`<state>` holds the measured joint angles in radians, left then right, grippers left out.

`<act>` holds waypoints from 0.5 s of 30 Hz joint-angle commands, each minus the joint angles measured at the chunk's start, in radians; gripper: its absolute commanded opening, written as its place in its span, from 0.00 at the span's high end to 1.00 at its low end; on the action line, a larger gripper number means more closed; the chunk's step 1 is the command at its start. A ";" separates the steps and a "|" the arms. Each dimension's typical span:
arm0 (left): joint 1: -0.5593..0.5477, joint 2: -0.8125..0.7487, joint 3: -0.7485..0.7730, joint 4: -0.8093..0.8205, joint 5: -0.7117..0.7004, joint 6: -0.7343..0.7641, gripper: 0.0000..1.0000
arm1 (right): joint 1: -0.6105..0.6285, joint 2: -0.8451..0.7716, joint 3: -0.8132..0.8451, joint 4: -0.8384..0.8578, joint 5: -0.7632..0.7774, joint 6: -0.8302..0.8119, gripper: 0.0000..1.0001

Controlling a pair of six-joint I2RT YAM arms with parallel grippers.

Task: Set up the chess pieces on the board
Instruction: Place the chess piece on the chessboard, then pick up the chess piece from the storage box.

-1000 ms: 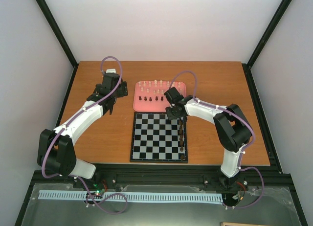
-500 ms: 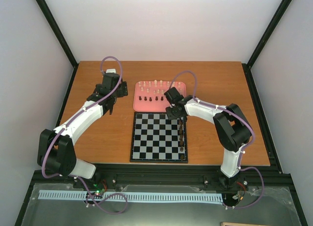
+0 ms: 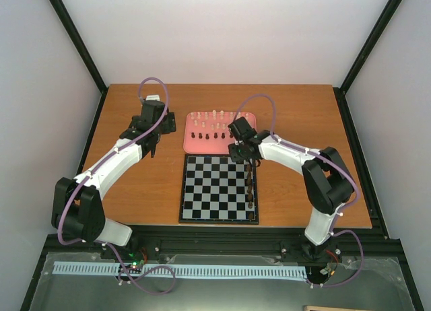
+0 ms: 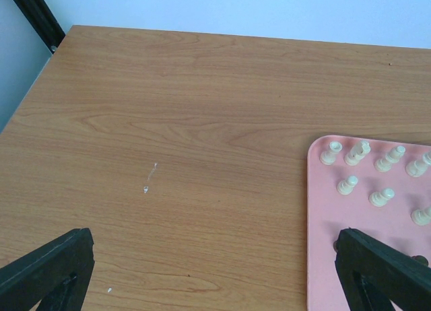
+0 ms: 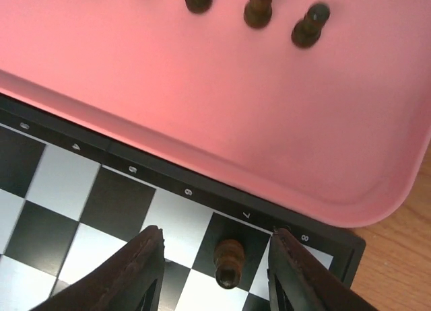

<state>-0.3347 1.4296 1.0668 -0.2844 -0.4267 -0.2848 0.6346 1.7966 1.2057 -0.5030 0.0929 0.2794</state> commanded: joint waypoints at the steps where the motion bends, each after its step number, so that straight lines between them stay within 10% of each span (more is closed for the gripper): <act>1: 0.002 0.001 0.025 0.024 -0.007 -0.002 0.00 | -0.002 -0.034 0.050 0.015 0.018 -0.004 0.56; 15: 0.002 -0.011 0.021 0.024 -0.007 -0.004 0.00 | -0.083 0.220 0.334 -0.035 0.036 -0.033 0.57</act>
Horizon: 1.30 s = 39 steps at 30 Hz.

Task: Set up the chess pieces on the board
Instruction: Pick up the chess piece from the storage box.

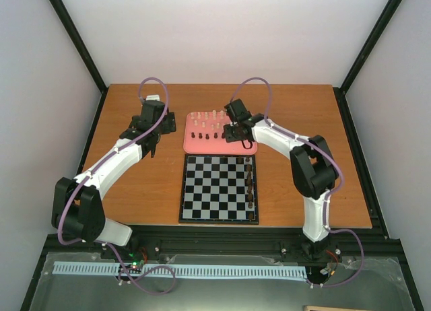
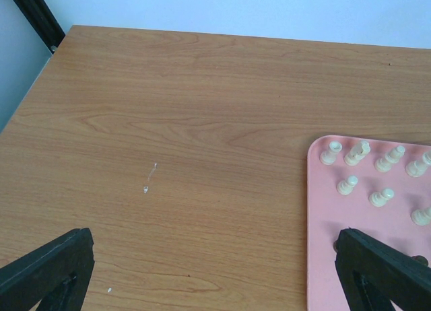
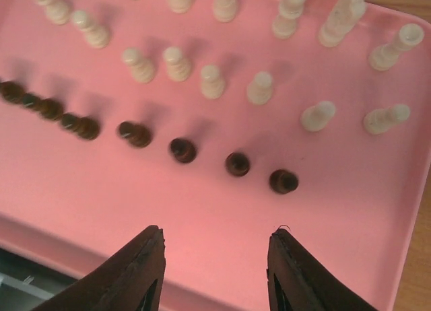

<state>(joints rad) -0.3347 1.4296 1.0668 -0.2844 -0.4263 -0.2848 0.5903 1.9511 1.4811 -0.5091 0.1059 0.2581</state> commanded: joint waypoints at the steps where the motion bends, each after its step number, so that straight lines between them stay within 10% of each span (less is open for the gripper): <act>1: 0.002 -0.010 0.021 0.024 -0.008 -0.002 0.00 | -0.049 0.081 0.067 -0.026 0.015 -0.011 0.57; 39: 0.002 0.044 0.045 0.022 -0.030 0.006 0.00 | -0.114 0.257 0.197 -0.055 -0.021 -0.038 0.91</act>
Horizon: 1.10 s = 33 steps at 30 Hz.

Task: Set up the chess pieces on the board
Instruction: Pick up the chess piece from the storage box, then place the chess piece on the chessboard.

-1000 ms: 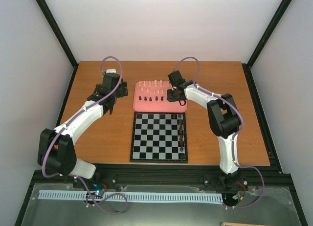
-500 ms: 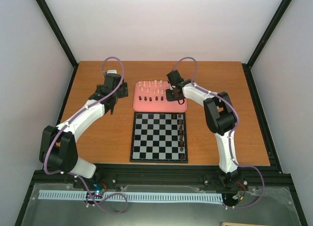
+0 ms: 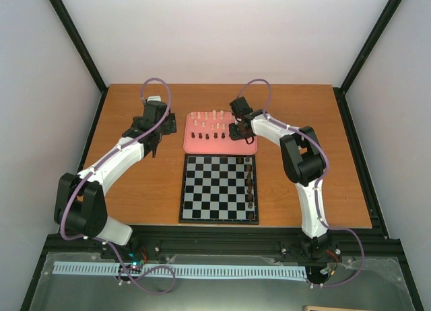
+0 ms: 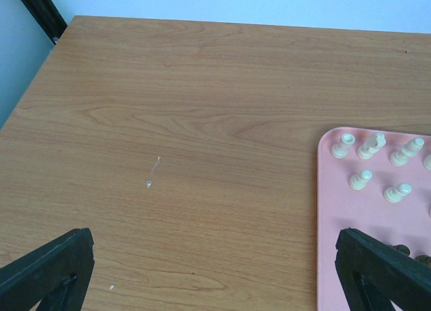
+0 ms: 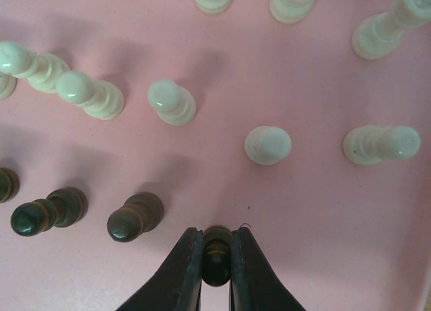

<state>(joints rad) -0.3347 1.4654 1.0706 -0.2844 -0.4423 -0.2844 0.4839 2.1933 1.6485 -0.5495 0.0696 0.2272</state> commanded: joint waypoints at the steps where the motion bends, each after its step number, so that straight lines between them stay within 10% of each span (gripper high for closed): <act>1: 0.002 0.008 0.041 0.022 -0.015 0.005 0.00 | -0.007 0.012 0.029 -0.015 0.019 -0.008 0.92; 33: 0.002 -0.022 0.016 0.049 0.007 -0.002 0.00 | 0.180 -0.568 -0.412 -0.104 -0.071 -0.207 0.94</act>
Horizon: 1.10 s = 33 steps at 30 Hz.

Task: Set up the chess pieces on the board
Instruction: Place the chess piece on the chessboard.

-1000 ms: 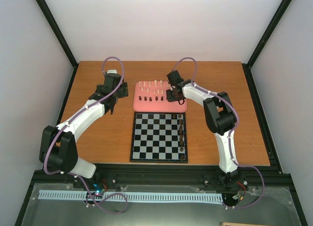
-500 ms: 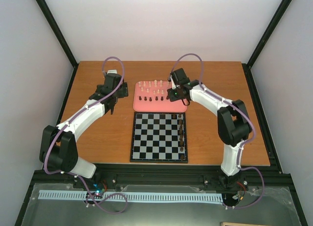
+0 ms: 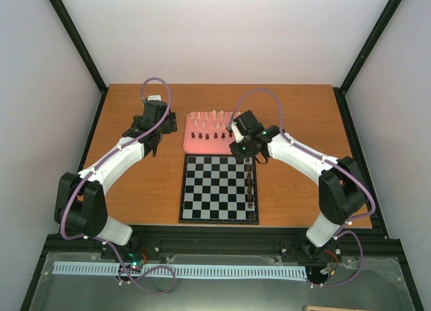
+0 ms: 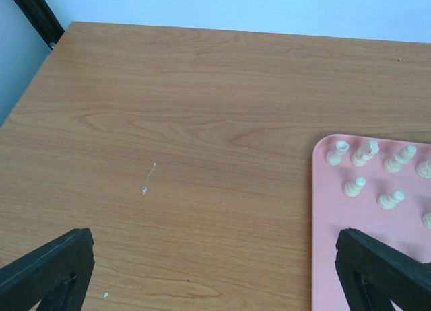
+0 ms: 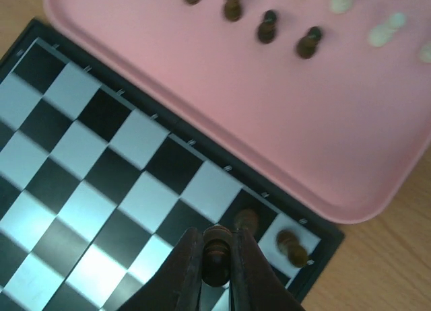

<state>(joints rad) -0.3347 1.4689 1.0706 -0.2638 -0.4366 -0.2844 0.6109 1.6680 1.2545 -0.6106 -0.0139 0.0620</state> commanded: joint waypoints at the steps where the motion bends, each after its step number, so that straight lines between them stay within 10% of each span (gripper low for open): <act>1: 0.002 -0.026 0.015 0.027 -0.002 -0.002 0.00 | 0.064 -0.042 -0.020 -0.054 0.021 -0.050 0.94; 33: 0.002 -0.017 0.014 0.034 -0.009 -0.001 0.00 | 0.078 0.064 -0.112 -0.009 0.010 -0.062 0.93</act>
<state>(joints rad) -0.3347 1.4685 1.0706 -0.2546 -0.4377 -0.2844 0.6899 1.7061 1.1435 -0.6361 -0.0093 -0.0029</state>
